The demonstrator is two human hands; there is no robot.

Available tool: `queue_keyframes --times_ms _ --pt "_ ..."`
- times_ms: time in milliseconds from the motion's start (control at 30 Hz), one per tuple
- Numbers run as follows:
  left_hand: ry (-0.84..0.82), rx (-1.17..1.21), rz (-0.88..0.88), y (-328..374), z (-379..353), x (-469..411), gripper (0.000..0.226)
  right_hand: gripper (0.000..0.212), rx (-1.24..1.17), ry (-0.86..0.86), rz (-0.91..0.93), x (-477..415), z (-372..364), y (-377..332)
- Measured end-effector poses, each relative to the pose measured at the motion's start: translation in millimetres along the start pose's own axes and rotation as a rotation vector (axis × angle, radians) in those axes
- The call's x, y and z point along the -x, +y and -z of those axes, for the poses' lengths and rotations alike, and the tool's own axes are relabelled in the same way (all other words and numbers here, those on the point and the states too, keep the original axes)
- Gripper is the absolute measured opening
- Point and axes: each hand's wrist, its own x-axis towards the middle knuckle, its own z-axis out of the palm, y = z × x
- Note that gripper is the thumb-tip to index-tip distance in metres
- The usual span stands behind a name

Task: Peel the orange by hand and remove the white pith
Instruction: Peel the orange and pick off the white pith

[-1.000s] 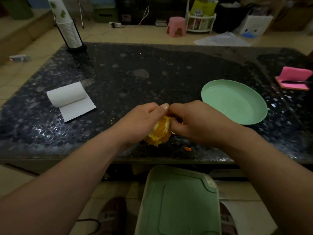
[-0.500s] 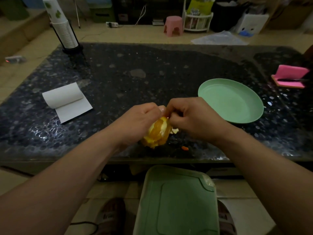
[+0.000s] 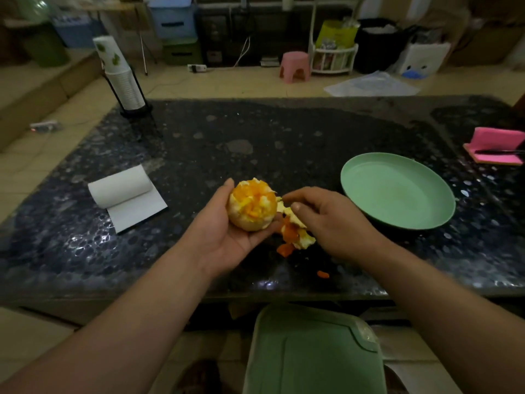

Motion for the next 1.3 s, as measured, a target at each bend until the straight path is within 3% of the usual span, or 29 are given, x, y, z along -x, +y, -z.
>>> queue_keyframes --times_ms 100,200,300,500,733,867,1033,1300 --pt "-0.057 0.064 0.019 0.3 -2.4 0.5 0.059 0.020 -0.253 -0.009 -0.046 9.0 -1.5 -14.4" --pt "-0.101 0.089 0.038 -0.2 -3.0 -1.0 0.061 0.031 -0.388 -0.040 -0.033 17.8 -2.2 -23.5" --pt "-0.120 0.102 0.047 -1.5 -2.6 -1.0 0.069 0.045 -0.363 -0.043 -0.032 22.1 -3.6 -27.4" --pt "-0.167 -0.075 -0.030 -10.3 -5.9 2.6 0.059 0.035 -0.426 0.038 -0.005 20.3 1.4 -25.9" --pt "-0.211 -0.096 -0.152 -9.1 -12.6 10.2 0.058 0.031 -0.404 -0.025 0.011 17.6 18.7 -22.5" --pt "-0.301 -0.312 -0.277 -12.5 -12.8 12.2 0.048 0.027 -0.508 -0.023 -0.026 14.0 18.9 -25.2" --pt "-0.189 -0.622 -0.480 -13.7 -4.5 2.3 0.081 0.026 -0.507 0.009 -0.049 12.8 20.9 -25.1" --pt "-0.116 -0.836 -0.577 -16.3 -2.5 4.3 0.083 0.025 -0.504 0.021 -0.083 14.6 24.2 -29.9"
